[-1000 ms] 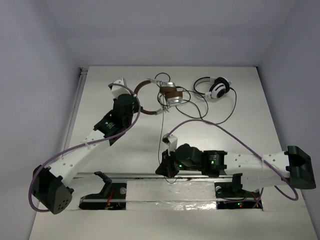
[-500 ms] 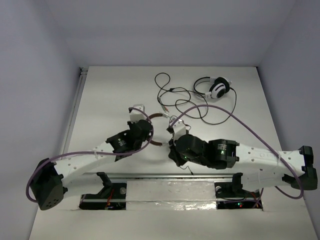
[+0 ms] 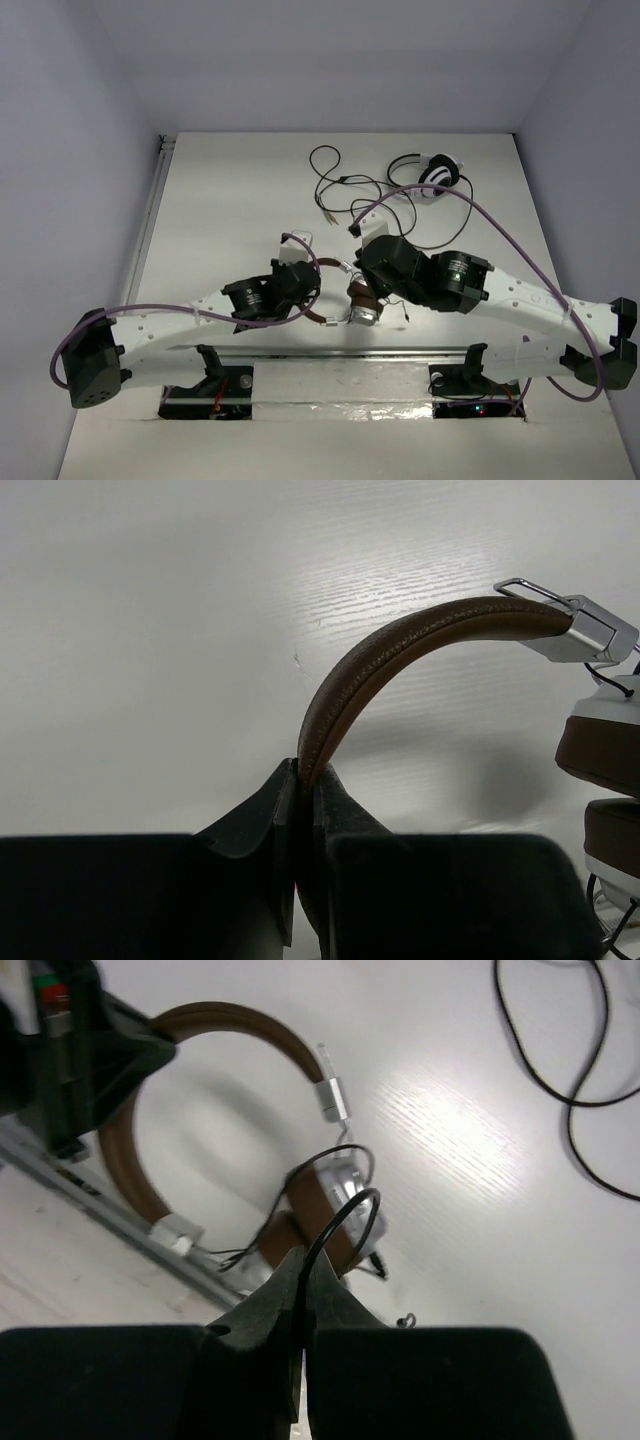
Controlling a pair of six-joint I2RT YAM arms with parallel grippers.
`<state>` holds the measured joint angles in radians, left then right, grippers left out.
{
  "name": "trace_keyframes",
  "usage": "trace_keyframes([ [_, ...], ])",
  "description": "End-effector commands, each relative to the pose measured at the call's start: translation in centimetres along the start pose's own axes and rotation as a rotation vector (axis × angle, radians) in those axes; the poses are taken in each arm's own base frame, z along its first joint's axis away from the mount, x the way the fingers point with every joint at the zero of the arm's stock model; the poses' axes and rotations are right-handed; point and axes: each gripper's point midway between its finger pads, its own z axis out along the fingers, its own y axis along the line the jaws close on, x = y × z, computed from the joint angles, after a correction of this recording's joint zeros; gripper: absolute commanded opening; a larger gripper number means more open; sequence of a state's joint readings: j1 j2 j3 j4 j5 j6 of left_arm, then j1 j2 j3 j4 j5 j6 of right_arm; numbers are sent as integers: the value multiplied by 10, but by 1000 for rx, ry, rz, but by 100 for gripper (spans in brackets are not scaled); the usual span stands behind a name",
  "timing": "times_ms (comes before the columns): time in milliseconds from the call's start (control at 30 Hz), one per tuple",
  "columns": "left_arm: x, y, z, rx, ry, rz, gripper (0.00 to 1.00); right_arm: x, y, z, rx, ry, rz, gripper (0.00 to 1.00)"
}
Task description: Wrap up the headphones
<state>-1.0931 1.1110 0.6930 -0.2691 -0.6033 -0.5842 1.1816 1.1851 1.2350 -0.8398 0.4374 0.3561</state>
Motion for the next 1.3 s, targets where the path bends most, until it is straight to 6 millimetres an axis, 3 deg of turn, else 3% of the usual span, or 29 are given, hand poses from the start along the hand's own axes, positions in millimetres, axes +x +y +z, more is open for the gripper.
trace_keyframes([
  [0, -31, -23, -22, 133, -46, -40, 0, -8, -27, -4, 107, -15, -46, 0],
  [33, -27, -37, -27, 213, -13, -28, 0, -8, -34, -3, 137, -17, -39, 0],
  [100, -30, -43, -29, 237, -1, 1, 0, -13, -35, -4, 149, -31, -27, 0],
  [200, -33, -34, -24, 153, 8, -4, 0, -22, -8, -11, -6, -35, 10, 0],
  [267, -48, -29, -24, 110, -26, -56, 0, -26, 6, -20, -97, -38, 26, 0],
  [400, -87, -22, -25, 154, -120, -221, 0, -11, 31, -36, -240, -34, 65, 0],
  [433, -95, -15, -20, 171, -120, -265, 0, -12, 28, -46, -258, -67, 92, 0],
  [500, -110, -16, -20, 264, -159, -311, 0, 0, 21, -45, -244, -67, 123, 0],
  [600, -121, -9, -18, 342, -160, -355, 0, 0, 19, -57, -272, -95, 170, 0],
  [633, -122, -14, -20, 394, -140, -361, 0, -6, 24, -60, -306, -122, 177, 0],
  [667, -130, -7, -17, 387, -162, -384, 0, -3, 32, -62, -354, -113, 168, 0],
  [833, -148, -7, -16, 376, -190, -422, 0, 9, 70, -39, -473, -60, 125, 0],
  [867, -162, -10, -19, 393, -225, -435, 0, 12, 81, -38, -505, -49, 114, 0],
  [967, -172, -16, -13, 417, -236, -453, 0, 3, 106, -40, -574, -64, 96, 0],
  [1133, -169, -22, 5, 419, -212, -459, 0, -12, 123, -34, -603, -107, 74, 0],
  [1267, -144, -29, 16, 442, -158, -447, 0, -24, 135, -21, -609, -142, 74, 0],
])
